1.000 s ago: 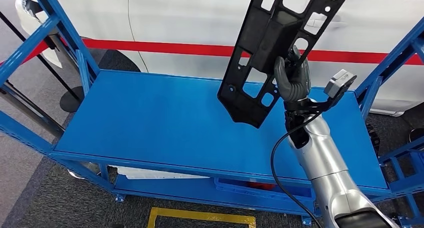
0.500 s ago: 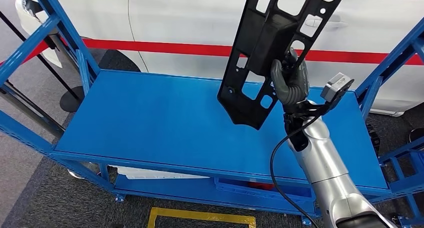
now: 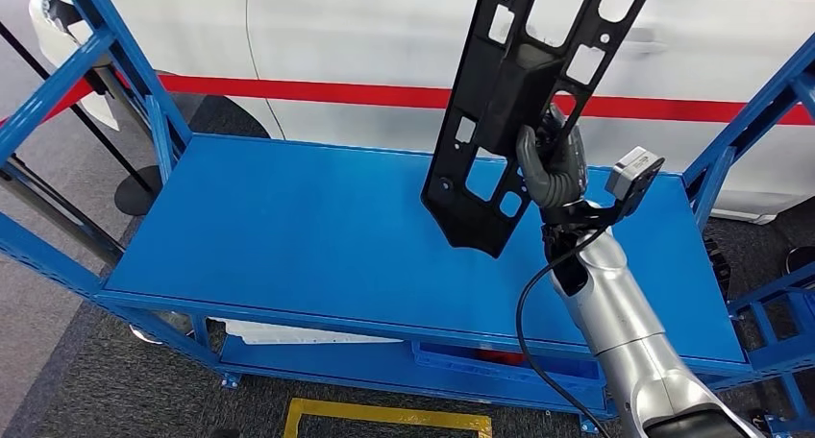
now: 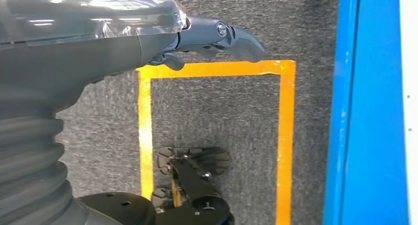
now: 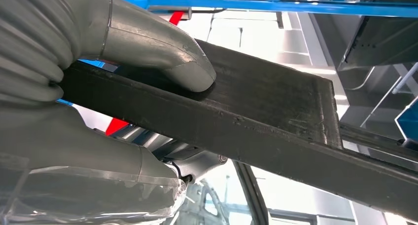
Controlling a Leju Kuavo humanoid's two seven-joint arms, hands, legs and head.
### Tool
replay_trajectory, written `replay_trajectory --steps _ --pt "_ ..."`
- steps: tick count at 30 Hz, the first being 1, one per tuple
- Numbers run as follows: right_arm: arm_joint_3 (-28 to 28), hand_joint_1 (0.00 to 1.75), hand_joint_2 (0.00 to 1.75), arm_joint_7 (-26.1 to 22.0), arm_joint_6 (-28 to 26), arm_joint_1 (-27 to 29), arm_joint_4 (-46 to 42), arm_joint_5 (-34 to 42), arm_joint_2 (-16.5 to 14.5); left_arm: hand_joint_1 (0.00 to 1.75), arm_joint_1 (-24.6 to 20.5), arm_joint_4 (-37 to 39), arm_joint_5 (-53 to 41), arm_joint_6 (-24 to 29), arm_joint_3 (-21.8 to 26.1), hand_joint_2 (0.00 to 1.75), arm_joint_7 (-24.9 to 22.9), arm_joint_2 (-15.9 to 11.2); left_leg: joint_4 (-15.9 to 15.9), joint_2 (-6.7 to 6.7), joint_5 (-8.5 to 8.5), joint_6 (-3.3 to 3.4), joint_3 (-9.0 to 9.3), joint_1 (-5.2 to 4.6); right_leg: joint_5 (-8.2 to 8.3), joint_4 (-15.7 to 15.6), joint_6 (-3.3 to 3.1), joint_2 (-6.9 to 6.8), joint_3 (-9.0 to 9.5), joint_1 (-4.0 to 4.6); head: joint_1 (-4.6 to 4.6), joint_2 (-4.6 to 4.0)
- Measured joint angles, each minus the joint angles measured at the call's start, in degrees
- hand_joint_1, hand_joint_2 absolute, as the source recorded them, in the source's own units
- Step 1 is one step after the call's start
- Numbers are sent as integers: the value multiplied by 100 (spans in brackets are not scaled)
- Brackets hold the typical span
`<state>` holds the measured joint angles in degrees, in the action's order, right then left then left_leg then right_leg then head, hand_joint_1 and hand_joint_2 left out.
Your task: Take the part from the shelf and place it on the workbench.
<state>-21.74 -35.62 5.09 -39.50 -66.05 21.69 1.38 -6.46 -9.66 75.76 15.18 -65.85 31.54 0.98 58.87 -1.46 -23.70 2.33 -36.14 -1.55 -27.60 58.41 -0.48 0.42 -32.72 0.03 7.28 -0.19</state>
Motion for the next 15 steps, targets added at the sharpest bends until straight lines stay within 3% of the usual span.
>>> replay_trajectory --steps 3,5,8,9,10,11,12,15 --pt "-3 175 175 -33 -19 -2 15 -29 1 0 -2 1 -68 215 -40 175 -119 1 -27 6 25 43 15 1 7 -4 45 2 9 -9 0 1" --pt "-3 175 175 -36 -36 -12 -25 -41 1 0 -3 -1 -81 315 -62 175 -187 3 -112 20 81 81 53 32 -116 115 75 -3 -29 -12 -1 1" --pt "-2 175 175 -15 -66 -22 -132 -74 1 0 -2 0 -93 376 -100 175 -256 2 -164 38 117 107 66 48 -686 1050 110 -10 -415 -35 0 2" --pt "-2 175 175 3 -75 -17 -165 -91 1 0 0 1 -92 398 -112 175 -275 0 -157 40 118 105 57 49 -820 1399 126 -11 -562 -49 -1 2" --pt "-2 175 175 21 -79 -11 -188 -103 1 0 3 1 -91 416 -121 175 -290 -2 -144 41 120 103 46 50 -845 1590 141 -12 -638 -63 -1 1" --pt "-2 175 175 36 -82 -9 -211 -111 1 0 6 2 -90 430 -127 175 -301 -4 -125 40 120 100 29 52 -771 1595 154 -14 -629 -78 -1 1" --pt "-1 175 175 45 -84 -12 -237 -113 2 0 8 2 -91 436 -133 175 -309 -3 -97 37 120 93 9 56 -606 1382 162 -15 -515 -94 -1 1" --pt "12 175 175 51 -91 -49 -328 -109 3 0 8 2 -108 443 -153 175 -315 0 6 20 118 15 -79 55 -165 364 140 0 4 -106 -2 0"
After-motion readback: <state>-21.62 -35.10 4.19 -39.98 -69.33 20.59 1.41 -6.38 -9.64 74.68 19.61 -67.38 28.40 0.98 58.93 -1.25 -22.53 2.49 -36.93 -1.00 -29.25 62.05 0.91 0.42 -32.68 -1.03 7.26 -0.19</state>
